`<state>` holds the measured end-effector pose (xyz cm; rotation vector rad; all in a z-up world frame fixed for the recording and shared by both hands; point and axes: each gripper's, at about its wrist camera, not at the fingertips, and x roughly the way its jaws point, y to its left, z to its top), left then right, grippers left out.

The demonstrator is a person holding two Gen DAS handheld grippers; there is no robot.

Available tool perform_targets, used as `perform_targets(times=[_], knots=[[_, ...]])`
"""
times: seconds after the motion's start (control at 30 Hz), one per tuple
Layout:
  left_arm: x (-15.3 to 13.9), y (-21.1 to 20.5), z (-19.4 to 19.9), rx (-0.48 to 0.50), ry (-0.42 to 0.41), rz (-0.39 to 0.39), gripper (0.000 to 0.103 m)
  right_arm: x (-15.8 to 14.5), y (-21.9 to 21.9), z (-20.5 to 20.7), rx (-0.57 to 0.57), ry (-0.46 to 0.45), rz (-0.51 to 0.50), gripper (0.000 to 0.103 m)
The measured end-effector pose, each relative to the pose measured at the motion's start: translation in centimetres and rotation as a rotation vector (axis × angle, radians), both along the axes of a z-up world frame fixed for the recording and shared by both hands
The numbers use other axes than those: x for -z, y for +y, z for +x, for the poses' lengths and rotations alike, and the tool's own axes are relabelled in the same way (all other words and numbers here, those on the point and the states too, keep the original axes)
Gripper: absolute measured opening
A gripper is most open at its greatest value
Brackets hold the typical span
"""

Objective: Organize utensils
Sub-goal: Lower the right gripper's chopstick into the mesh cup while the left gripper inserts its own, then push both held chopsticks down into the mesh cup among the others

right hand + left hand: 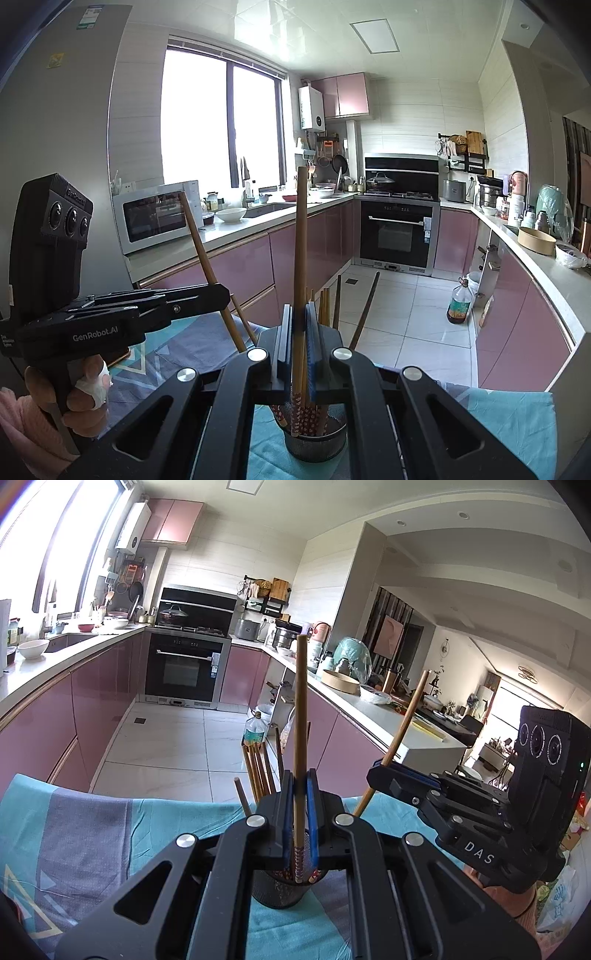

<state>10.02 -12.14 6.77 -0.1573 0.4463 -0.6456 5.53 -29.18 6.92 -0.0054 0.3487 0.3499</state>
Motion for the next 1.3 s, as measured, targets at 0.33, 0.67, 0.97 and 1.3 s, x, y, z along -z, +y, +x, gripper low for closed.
perform_targets(times=[0.33, 0.67, 0.97, 1.3], knots=[[0.5, -1.0, 0.5, -0.017, 0.016, 0.009, 0.008, 0.3, 0.3, 1.2, 0.019, 0.007, -0.011, 0.005], [2.1, -1.5, 0.8, -0.034, 0.043, 0.032, 0.008, 1.4, 0.7, 2.5, 0.048, 0.051, -0.038, 0.005], [2.7, -1.9, 1.7, -0.035, 0.075, 0.046, 0.008, 2.4, 0.6, 3.3, 0.059, 0.082, -0.054, 0.005], [3.0, -1.7, 2.3, -0.03, 0.098, 0.058, 0.008, 2.9, 0.8, 3.7, 0.064, 0.102, -0.065, 0.005]])
